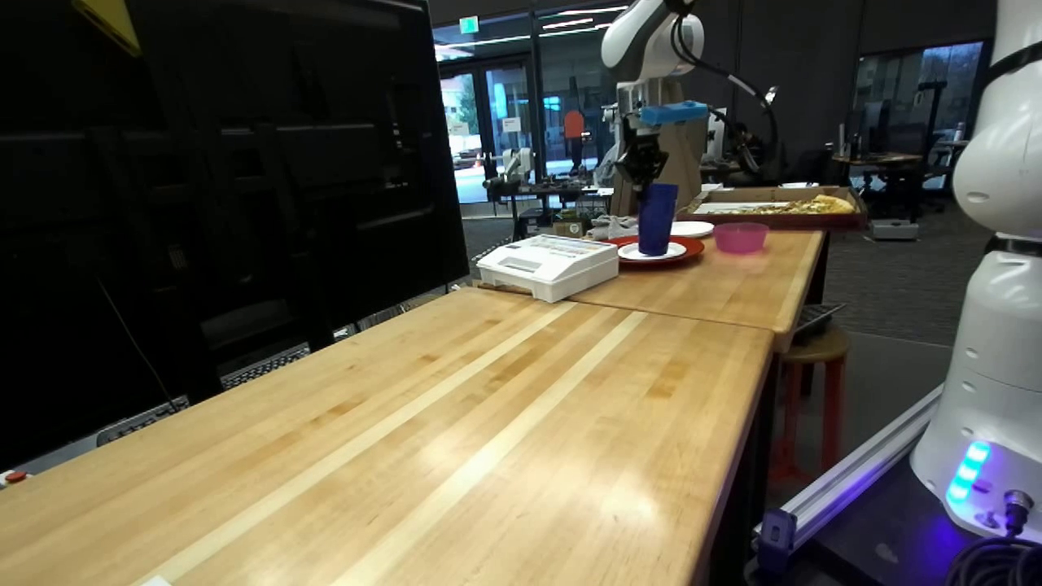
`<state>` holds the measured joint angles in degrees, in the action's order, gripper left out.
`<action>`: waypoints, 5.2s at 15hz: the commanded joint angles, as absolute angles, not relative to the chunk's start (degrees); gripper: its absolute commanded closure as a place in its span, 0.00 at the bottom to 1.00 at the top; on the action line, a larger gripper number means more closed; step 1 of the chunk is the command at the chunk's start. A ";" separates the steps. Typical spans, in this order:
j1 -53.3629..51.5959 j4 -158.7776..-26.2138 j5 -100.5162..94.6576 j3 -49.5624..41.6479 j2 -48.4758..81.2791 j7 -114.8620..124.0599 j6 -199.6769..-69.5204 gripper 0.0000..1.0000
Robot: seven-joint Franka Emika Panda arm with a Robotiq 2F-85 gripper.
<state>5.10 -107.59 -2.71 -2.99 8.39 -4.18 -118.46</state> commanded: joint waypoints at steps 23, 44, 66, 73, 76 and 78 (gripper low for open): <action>0.08 -137.05 -17.55 2.17 -17.42 -2.93 -127.38 0.98; -9.45 -146.80 -14.81 6.64 -29.43 -9.75 -124.65 0.98; -14.05 -145.47 -4.11 6.55 -24.69 -18.58 -122.67 0.98; -13.56 -145.41 -4.77 6.61 -23.73 -18.31 -122.99 0.98; -13.53 -145.38 -4.82 6.50 -23.65 -18.52 -122.93 0.98; -13.49 -145.35 -4.90 6.42 -23.54 -18.69 -122.88 0.98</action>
<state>-13.41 -146.22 -5.09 6.77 -23.69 -17.43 -123.35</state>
